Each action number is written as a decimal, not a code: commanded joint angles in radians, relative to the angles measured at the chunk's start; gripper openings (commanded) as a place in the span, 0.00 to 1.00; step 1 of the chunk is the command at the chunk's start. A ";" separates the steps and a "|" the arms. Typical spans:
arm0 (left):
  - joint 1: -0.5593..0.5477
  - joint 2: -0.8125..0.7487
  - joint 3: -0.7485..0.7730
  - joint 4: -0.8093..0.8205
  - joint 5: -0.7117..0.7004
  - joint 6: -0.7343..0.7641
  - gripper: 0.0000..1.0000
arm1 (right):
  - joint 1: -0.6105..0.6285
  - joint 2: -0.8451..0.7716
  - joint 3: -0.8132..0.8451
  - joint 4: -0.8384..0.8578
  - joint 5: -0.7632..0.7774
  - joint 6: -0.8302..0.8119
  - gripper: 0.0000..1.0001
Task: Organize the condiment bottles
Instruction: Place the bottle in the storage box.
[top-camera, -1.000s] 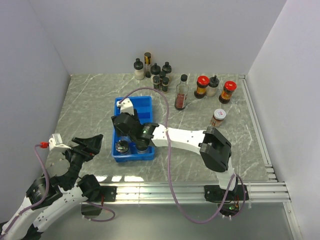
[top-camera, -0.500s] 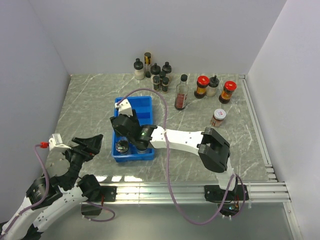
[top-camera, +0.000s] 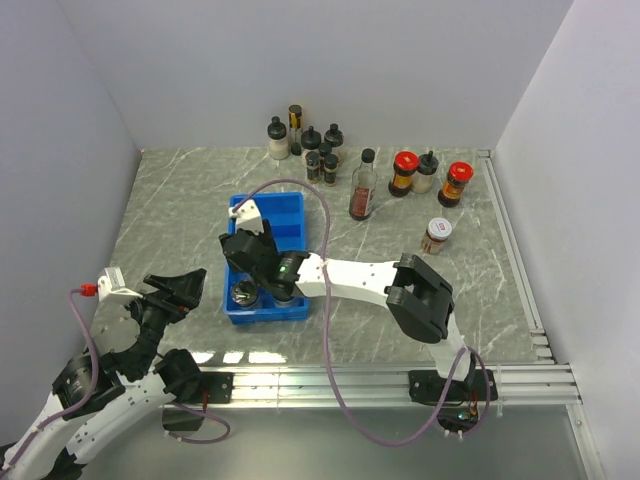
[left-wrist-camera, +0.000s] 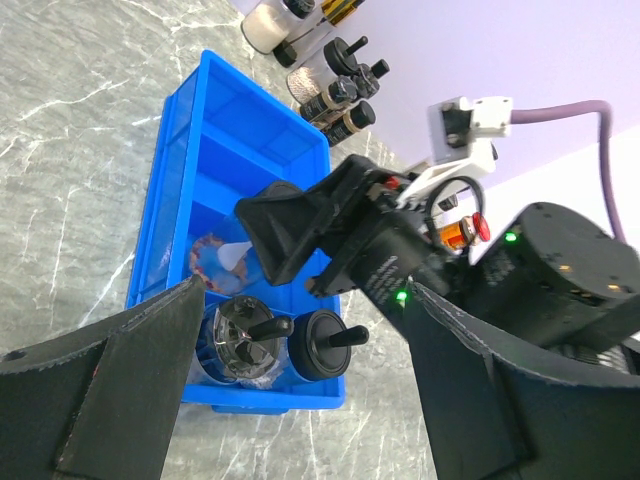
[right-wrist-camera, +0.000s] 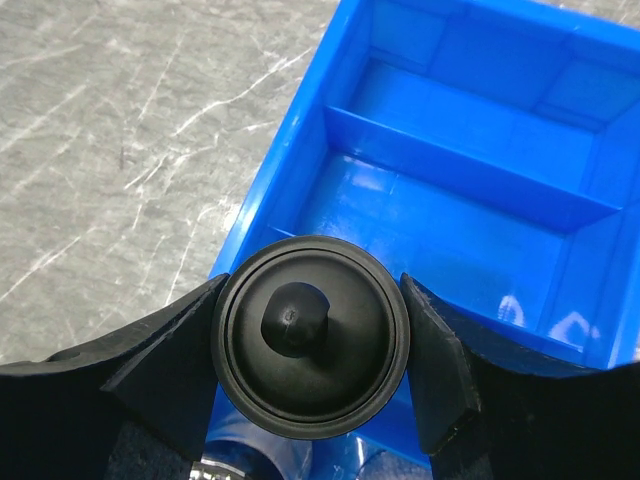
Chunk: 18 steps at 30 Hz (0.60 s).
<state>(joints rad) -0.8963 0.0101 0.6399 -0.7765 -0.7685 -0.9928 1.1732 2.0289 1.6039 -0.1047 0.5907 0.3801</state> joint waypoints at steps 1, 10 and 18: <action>-0.003 -0.033 0.021 0.005 -0.014 -0.012 0.87 | -0.006 0.011 0.013 0.102 0.027 0.005 0.00; -0.001 -0.032 0.020 0.006 -0.017 -0.012 0.87 | -0.006 0.016 -0.030 0.103 0.000 0.043 0.00; -0.001 -0.032 0.012 0.014 -0.015 -0.010 0.87 | -0.004 0.014 -0.044 0.077 -0.083 0.105 0.00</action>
<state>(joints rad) -0.8963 0.0101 0.6399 -0.7761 -0.7689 -0.9932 1.1664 2.0583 1.5608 -0.0677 0.5468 0.4339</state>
